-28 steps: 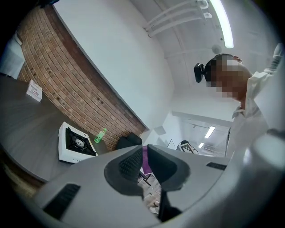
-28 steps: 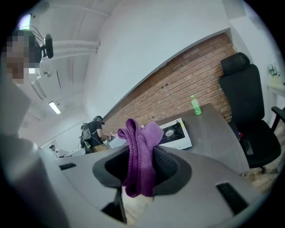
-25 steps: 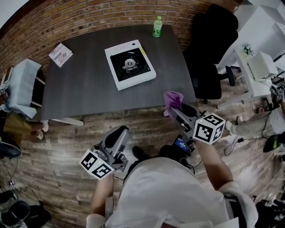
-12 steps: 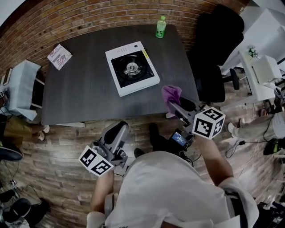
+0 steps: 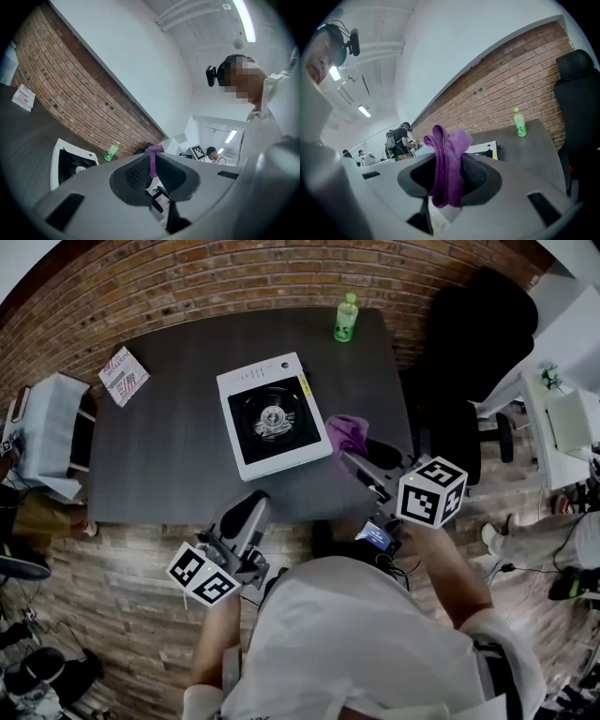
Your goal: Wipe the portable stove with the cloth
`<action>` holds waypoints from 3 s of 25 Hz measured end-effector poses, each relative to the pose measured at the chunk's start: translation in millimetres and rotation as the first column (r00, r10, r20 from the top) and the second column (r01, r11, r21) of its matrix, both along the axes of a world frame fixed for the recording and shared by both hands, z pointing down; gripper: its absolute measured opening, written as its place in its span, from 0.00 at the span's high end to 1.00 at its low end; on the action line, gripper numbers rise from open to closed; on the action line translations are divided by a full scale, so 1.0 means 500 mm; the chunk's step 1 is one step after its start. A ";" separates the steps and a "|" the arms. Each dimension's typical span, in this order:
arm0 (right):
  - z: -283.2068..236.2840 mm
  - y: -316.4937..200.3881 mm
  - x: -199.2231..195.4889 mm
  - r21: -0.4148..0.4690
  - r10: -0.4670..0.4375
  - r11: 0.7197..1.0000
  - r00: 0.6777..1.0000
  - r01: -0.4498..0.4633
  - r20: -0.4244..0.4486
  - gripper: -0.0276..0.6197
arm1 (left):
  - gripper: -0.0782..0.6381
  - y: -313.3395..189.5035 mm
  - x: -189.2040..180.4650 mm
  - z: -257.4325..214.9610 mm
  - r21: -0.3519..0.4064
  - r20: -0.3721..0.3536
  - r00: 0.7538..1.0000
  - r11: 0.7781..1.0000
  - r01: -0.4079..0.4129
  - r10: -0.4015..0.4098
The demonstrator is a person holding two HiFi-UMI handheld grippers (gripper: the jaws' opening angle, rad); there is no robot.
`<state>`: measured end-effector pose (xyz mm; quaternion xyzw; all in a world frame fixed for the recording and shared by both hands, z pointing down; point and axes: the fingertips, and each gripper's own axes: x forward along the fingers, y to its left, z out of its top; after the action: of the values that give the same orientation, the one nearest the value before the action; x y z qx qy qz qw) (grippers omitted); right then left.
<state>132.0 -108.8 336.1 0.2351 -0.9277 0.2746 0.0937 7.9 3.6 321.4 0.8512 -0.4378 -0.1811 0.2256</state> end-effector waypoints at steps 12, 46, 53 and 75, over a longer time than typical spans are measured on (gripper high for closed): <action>0.052 -0.112 -0.007 -0.049 -0.063 0.997 0.997 0.062 -0.034 0.73 | 0.83 -0.106 0.011 0.039 -0.071 0.025 0.999 0.997 0.021 -0.020; 0.228 -0.416 -0.314 -0.013 -0.272 0.958 0.886 0.288 -0.375 0.73 | 0.83 -0.352 -0.240 0.189 -0.195 0.000 0.999 0.980 -0.033 0.034; 0.311 -0.517 -0.435 -0.024 -0.447 0.877 0.796 0.480 -0.407 0.73 | 0.83 -0.420 -0.273 0.277 -0.278 0.011 0.999 0.960 0.045 -0.044; 0.491 -0.557 -0.687 -0.138 -0.753 0.458 0.300 0.878 -0.586 0.74 | 0.68 -0.581 -0.391 0.383 -0.436 0.242 0.970 0.894 0.103 0.006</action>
<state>-211.2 -387.5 581.8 -0.1931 -0.8623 0.0040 0.4682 -187.8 -286.9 513.1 0.7812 -0.5124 0.0211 0.3559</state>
